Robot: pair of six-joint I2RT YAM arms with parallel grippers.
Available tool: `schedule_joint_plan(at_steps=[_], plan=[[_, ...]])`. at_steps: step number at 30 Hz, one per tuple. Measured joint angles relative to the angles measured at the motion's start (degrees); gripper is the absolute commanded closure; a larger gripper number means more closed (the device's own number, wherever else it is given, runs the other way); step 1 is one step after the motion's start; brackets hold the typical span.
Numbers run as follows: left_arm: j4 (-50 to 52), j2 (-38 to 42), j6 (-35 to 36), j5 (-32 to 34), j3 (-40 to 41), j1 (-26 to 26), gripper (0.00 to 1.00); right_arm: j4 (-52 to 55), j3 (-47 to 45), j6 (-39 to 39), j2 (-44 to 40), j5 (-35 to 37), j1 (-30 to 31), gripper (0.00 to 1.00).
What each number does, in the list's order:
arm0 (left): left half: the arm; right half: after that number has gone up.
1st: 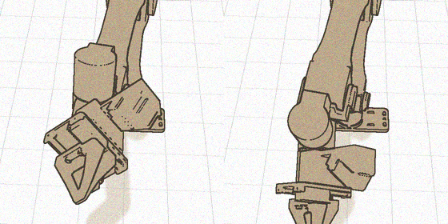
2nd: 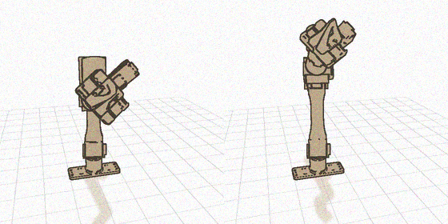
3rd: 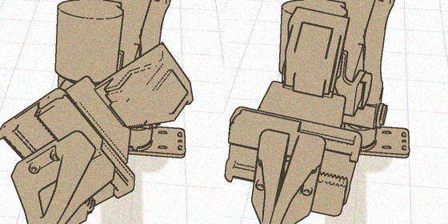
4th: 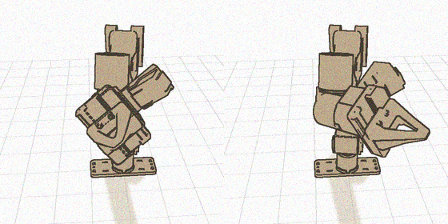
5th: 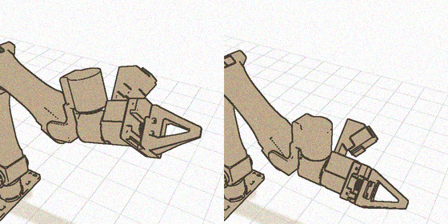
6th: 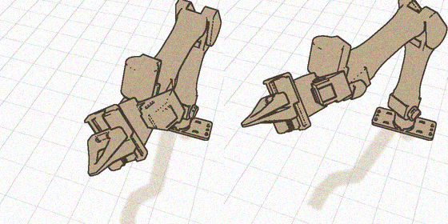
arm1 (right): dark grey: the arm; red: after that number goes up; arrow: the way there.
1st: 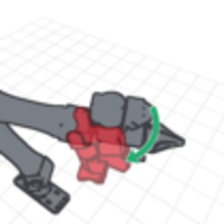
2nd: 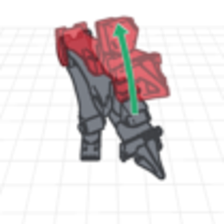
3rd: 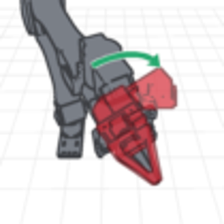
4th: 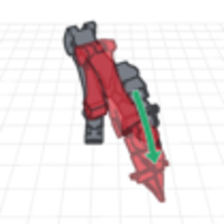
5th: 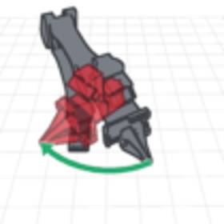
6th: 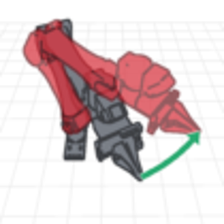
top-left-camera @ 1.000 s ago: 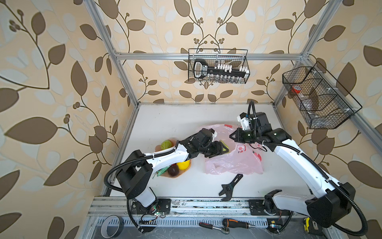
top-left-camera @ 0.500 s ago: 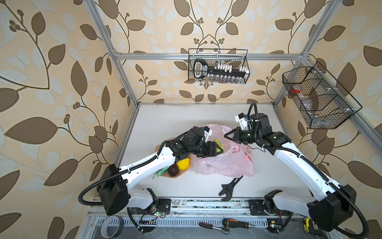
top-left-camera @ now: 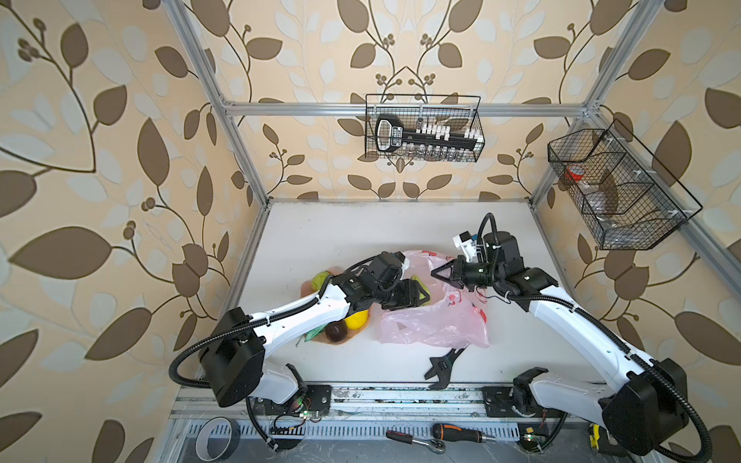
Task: Place the fruits into the plastic bag
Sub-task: Place the fruit in the plastic bag.
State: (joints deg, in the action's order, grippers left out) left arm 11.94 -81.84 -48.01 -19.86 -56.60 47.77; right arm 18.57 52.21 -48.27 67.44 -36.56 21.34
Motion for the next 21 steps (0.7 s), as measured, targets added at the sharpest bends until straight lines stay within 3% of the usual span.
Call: schedule_joint_plan(at_steps=[6, 13, 21], plan=[[-3.02, -2.99, -1.70, 2.54, 0.83, 1.42, 0.79, -0.96, -1.29, -0.17, -0.42, -0.11, 0.00, 1.00], [-3.72, -5.75, -3.17, 3.80, 0.83, 2.56, 0.47, -1.97, -3.13, -0.20, -0.66, -0.13, -0.11, 1.00], [-4.33, -6.80, -4.48, 3.85, 0.83, 3.67, 0.43, -2.54, -3.78, -0.17, -1.18, -0.13, -0.42, 1.00]])
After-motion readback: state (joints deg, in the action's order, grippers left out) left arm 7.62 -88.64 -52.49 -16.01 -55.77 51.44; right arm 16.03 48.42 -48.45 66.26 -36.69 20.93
